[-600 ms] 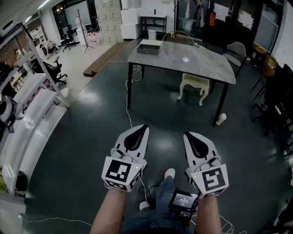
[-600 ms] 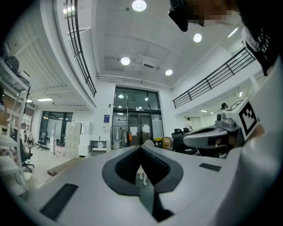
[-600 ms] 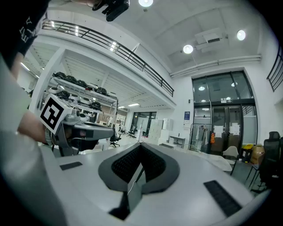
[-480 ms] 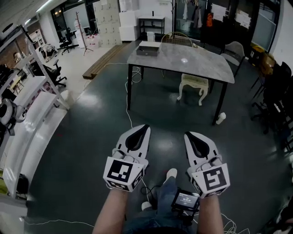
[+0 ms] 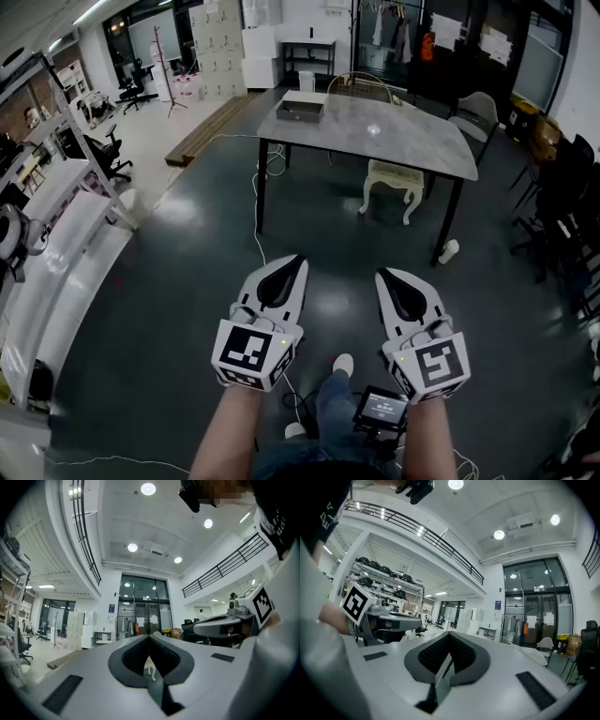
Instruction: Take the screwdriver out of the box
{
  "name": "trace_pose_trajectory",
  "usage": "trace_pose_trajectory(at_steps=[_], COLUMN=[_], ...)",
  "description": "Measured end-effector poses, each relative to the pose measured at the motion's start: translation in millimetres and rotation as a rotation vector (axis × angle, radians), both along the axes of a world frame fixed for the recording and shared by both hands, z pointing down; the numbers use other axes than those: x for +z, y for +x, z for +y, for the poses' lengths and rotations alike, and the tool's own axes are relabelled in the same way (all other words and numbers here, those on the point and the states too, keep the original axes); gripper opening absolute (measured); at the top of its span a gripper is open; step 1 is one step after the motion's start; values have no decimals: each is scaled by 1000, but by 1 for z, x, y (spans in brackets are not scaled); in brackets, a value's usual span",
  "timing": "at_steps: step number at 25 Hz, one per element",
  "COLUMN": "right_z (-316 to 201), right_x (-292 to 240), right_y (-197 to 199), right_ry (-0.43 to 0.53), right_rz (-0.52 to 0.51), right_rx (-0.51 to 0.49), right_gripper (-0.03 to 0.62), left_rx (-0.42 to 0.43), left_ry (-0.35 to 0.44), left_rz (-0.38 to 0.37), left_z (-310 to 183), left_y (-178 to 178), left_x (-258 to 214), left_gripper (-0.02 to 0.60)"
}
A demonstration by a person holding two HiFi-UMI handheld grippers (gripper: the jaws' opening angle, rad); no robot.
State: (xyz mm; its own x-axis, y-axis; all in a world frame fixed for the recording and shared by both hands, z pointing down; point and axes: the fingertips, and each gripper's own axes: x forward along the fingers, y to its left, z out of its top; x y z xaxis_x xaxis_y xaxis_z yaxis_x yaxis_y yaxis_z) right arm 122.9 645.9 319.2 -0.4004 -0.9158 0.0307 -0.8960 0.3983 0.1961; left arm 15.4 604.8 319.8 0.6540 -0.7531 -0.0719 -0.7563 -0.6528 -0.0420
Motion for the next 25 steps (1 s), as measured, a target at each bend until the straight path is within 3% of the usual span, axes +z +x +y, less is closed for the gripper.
trace_pose_trajectory(at_steps=[5, 14, 25], right_z=[-56, -172, -256], right_x=[7, -9, -9], right_y=[9, 37, 56], right_ry=[-27, -5, -16], right_rz=[-39, 10, 1], right_rx=[-24, -98, -176], right_gripper=[25, 25, 25], left_rx=[-12, -51, -110], left_ry=[-14, 10, -13], left_rz=[-27, 4, 18], left_z=[-55, -171, -253], left_y=[7, 46, 74], left_x=[6, -10, -7], left_gripper=[12, 12, 12])
